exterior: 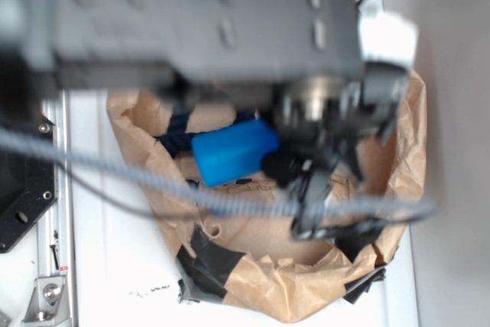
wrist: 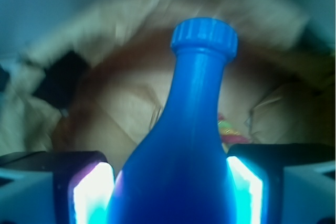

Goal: Grab the blue bottle.

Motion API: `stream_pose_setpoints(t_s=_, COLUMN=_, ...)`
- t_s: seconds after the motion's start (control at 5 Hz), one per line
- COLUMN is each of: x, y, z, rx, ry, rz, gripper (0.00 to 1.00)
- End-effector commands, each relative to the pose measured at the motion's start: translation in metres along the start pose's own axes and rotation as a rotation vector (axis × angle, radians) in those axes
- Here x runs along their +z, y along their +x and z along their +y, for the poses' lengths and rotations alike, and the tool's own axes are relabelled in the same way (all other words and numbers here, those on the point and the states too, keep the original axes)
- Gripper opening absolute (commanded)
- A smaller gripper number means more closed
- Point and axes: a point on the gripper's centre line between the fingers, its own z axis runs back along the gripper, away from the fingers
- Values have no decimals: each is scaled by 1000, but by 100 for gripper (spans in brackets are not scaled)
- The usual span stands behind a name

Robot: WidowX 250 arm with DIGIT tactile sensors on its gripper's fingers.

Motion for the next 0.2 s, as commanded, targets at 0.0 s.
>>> stream_pose_setpoints(t_s=0.0, x=15, y=3, z=-2, rx=55, ry=-18, rz=-21, gripper=0)
